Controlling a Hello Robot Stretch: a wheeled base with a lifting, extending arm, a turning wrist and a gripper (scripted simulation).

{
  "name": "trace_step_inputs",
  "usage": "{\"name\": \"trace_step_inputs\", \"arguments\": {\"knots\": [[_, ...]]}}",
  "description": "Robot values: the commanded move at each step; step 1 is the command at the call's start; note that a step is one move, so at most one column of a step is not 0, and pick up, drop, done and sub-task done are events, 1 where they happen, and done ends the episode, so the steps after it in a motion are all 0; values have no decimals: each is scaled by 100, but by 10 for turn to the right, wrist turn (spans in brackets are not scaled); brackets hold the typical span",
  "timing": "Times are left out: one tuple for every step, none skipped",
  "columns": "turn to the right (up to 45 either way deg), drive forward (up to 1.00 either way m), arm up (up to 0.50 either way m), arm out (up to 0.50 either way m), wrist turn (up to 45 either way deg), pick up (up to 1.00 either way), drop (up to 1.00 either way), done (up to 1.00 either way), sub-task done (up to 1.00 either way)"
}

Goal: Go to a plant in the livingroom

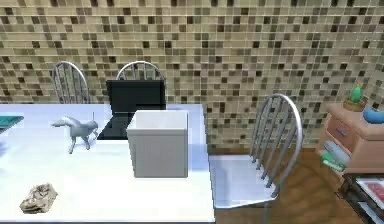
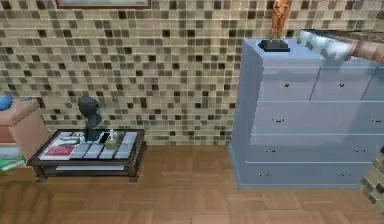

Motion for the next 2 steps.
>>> {"name": "trace_step_inputs", "arguments": {"knots": [[-450,0,0,0,0,0,0,0,0],[-450,0,0,0,0,0,0,0,0]]}}
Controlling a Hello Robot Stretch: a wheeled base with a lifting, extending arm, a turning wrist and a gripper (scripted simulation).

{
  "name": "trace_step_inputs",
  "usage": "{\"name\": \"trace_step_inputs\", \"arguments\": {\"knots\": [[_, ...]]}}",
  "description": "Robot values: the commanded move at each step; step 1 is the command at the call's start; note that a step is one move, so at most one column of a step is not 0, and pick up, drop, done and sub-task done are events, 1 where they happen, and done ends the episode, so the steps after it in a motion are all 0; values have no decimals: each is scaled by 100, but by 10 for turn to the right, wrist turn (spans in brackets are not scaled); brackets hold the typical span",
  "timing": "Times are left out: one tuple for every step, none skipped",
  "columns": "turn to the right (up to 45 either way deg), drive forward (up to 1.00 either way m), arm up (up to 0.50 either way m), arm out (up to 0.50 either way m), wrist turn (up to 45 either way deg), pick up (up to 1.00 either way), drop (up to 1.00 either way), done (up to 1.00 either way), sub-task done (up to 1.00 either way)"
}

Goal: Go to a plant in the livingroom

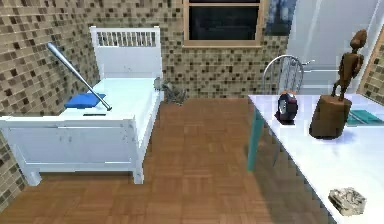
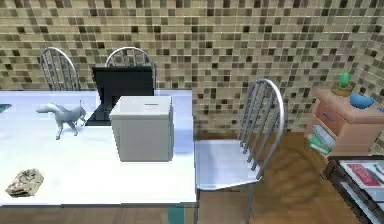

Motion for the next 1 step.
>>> {"name": "trace_step_inputs", "arguments": {"knots": [[0,100,0,0,0,0,0,0,0]]}}
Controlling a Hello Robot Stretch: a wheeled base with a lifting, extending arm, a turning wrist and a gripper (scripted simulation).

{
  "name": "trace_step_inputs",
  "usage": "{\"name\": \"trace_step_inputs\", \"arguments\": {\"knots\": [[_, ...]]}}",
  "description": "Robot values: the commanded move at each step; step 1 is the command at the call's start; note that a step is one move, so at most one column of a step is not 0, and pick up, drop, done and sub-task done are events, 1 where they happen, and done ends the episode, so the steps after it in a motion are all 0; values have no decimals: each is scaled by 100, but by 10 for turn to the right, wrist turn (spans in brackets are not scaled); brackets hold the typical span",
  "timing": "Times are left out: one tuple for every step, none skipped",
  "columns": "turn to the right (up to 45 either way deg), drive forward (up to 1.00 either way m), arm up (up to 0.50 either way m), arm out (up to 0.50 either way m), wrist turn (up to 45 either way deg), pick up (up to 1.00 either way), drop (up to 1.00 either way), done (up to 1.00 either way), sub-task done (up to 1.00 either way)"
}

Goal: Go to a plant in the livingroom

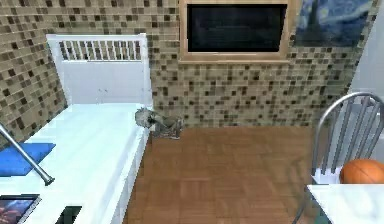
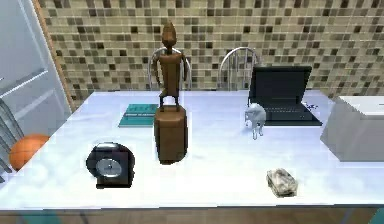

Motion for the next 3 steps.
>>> {"name": "trace_step_inputs", "arguments": {"knots": [[0,80,0,0,0,0,0,0,0],[420,0,0,0,0,0,0,0,0],[0,100,0,0,0,0,0,0,0]]}}
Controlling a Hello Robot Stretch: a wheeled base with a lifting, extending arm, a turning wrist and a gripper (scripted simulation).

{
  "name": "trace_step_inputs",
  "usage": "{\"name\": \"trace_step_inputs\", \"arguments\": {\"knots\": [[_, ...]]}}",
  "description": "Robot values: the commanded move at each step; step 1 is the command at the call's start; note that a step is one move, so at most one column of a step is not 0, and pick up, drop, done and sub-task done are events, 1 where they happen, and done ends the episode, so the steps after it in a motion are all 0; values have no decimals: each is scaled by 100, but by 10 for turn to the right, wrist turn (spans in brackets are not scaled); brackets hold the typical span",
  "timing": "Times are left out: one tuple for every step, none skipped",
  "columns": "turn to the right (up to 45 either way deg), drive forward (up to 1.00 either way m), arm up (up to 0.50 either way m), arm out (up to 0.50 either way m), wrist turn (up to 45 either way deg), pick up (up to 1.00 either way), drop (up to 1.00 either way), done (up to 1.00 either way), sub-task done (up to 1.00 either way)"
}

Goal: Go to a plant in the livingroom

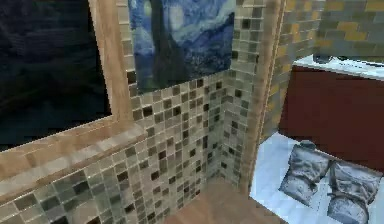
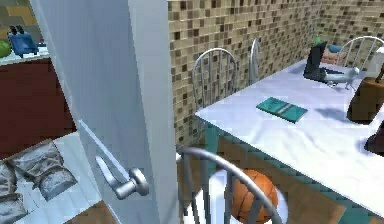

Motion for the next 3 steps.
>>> {"name": "trace_step_inputs", "arguments": {"knots": [[0,45,0,0,0,0,0,0,0],[450,0,0,0,0,0,0,0,0],[0,45,0,0,0,0,0,0,0]]}}
